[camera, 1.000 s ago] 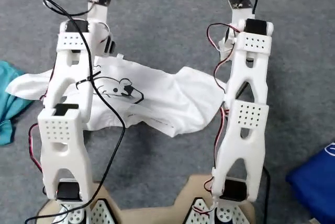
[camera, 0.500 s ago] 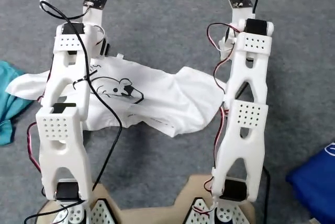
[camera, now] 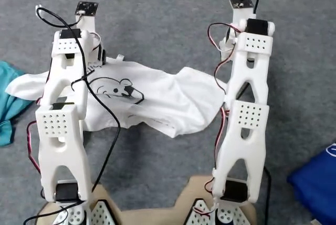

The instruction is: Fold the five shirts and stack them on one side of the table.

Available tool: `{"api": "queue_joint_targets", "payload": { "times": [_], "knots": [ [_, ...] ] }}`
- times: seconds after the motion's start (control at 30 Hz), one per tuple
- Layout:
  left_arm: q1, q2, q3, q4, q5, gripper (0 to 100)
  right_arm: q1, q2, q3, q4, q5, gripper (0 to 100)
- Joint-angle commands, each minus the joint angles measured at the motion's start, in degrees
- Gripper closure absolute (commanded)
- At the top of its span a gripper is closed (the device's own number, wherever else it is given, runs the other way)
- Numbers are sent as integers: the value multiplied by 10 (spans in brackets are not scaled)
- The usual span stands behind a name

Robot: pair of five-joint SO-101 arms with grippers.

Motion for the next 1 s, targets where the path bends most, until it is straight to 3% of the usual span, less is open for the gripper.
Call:
{"api": "queue_joint_targets", "payload": {
  "times": [0.0,0.2,0.33,0.53,0.97],
  "knots": [
    [-2,-9,-27,-3,9,843,8,-4,-29,4,-2,875],
    [-5,-9,-27,0,9,843,7,-7,-32,26,-2,875],
    [-2,-10,-49,49,9,848,4,-7,-80,64,-1,874],
    [-4,-5,-92,86,9,981,-7,-8,-78,69,19,873],
    [-5,-10,-98,123,6,981,-90,-208,185,66,53,872]
  ]
}}
